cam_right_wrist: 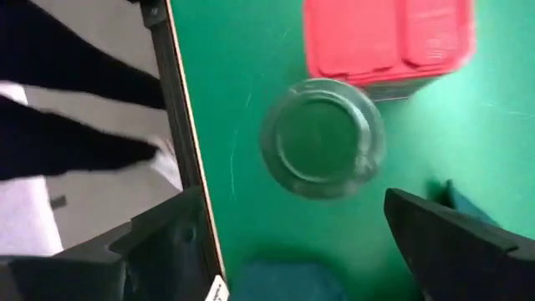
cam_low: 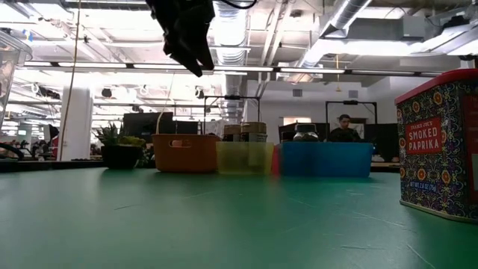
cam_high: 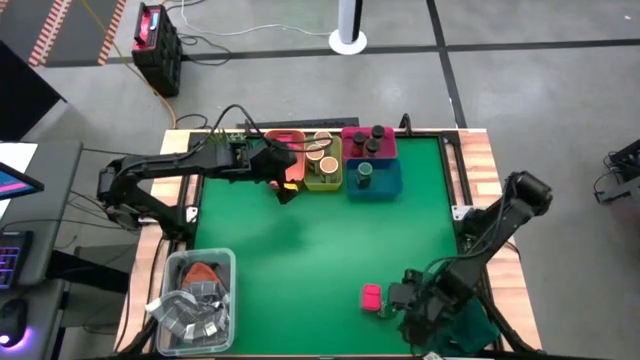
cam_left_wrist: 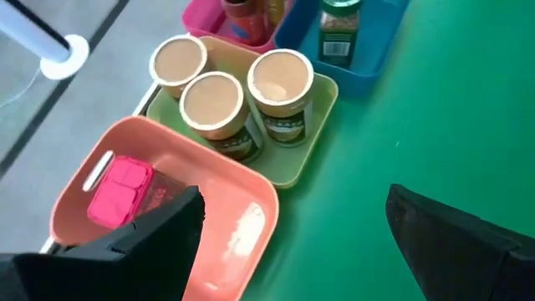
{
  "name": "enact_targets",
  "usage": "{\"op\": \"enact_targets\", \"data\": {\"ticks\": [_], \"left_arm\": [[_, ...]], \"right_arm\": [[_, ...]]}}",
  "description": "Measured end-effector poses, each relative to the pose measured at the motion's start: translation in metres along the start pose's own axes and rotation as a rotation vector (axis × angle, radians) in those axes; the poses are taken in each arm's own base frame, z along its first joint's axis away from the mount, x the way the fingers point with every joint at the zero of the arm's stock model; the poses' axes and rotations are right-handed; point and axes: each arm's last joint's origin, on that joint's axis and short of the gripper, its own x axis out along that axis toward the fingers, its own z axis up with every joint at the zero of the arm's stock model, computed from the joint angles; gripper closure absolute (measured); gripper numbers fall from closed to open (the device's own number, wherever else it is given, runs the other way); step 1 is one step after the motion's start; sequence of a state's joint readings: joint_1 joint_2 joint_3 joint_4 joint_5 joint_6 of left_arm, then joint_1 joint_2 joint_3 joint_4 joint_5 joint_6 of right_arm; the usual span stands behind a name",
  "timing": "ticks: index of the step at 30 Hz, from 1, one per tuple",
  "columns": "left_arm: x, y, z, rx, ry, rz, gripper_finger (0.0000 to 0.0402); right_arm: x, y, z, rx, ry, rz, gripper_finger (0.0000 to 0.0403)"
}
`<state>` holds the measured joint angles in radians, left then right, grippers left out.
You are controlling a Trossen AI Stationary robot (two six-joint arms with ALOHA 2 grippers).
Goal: Sort spices by type
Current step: Put the green seasoning bottle into the blue bin
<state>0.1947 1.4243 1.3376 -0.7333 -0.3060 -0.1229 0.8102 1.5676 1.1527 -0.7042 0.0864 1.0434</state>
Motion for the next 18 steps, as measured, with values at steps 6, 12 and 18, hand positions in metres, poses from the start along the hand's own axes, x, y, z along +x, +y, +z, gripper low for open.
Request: {"op": "enact_targets", "data": {"ticks": [6, 12, 18], "left_arm": [[0.001, -0.001, 0.000, 0.037, 0.004, -0.009, 0.0045], [0.001, -0.001, 0.000, 0.012, 0.005, -0.012, 0.0045], [-0.001, -0.001, -0.001, -0.012, 0.029, -0.044, 0.0045]], "right_arm": [[0.022, -0.006, 0.007, -0.011, 0.159, -0.225, 0.0005], [0.045, -0.006, 0.017, -0.027, 0.176, -0.243, 0.0005], [0.050, 0.003, 0.015, -0.038, 0.166, -0.167, 0.0005]]}}
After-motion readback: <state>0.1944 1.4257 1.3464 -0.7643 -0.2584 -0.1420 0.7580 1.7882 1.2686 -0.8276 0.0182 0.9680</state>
